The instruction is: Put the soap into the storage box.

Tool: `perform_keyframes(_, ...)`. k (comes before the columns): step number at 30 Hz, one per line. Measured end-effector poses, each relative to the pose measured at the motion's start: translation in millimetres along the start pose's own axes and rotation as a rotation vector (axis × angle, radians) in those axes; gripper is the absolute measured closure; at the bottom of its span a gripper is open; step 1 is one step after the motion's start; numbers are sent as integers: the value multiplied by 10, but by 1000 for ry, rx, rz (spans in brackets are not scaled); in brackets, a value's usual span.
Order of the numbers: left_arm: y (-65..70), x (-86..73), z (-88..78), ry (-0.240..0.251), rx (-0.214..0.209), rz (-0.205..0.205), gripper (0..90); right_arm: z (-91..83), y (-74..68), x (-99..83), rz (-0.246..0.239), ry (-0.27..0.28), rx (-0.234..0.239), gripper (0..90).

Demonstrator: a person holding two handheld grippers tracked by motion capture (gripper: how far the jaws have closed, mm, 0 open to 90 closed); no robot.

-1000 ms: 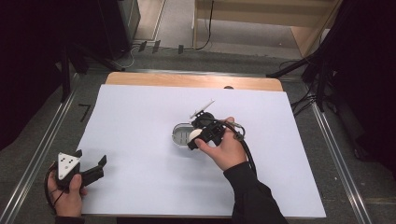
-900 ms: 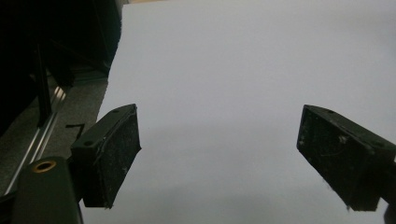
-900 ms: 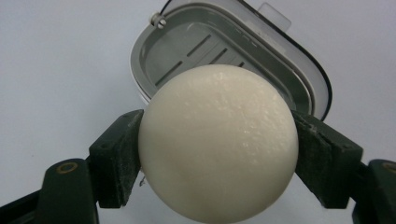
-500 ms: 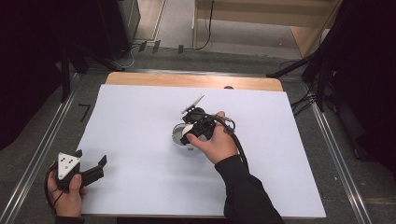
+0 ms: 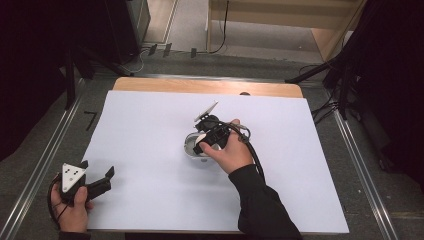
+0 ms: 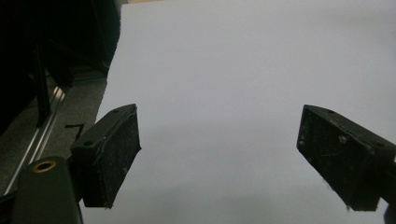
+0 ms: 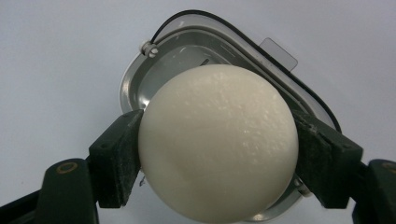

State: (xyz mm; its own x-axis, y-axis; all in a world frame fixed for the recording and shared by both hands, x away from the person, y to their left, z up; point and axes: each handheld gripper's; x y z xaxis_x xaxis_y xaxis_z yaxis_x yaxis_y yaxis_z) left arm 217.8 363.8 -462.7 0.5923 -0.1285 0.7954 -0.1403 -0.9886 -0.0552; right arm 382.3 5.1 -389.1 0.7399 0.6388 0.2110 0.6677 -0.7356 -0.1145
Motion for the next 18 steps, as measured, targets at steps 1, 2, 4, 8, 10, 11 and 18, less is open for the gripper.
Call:
perform_keyframes(1,0,0,0,0,0,0,139,14,0,-3,0,-3,4,239)
perform_keyframes(2,0,0,-1,-1,1,0,139,23,1,-4,1,-3,8,239)
perform_keyframes(4,0,0,-1,-1,1,-1,140,57,12,-9,2,-8,18,239)
perform_keyframes(8,0,0,-1,-1,1,-1,139,98,30,-14,11,-20,25,239)
perform_keyframes(10,0,0,-1,-1,1,0,139,106,39,-16,12,-17,25,239)
perform_keyframes(11,0,0,-1,-1,1,0,139,108,41,-15,12,-16,22,239)
perform_keyframes(18,0,1,0,-2,0,-2,139,146,51,-15,30,-11,23,239)
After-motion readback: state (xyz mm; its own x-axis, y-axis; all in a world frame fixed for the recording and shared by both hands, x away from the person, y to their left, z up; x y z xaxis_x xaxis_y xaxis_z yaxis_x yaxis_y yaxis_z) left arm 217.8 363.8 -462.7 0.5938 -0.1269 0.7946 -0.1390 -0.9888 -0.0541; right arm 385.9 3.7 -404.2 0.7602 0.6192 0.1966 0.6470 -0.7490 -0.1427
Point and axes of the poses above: each handheld gripper's, and its own axes: z roughly forward along the jaws, x roughly out of its top, y roughly to its right, and after that the axes turned 10 degrees about -y, right-handed
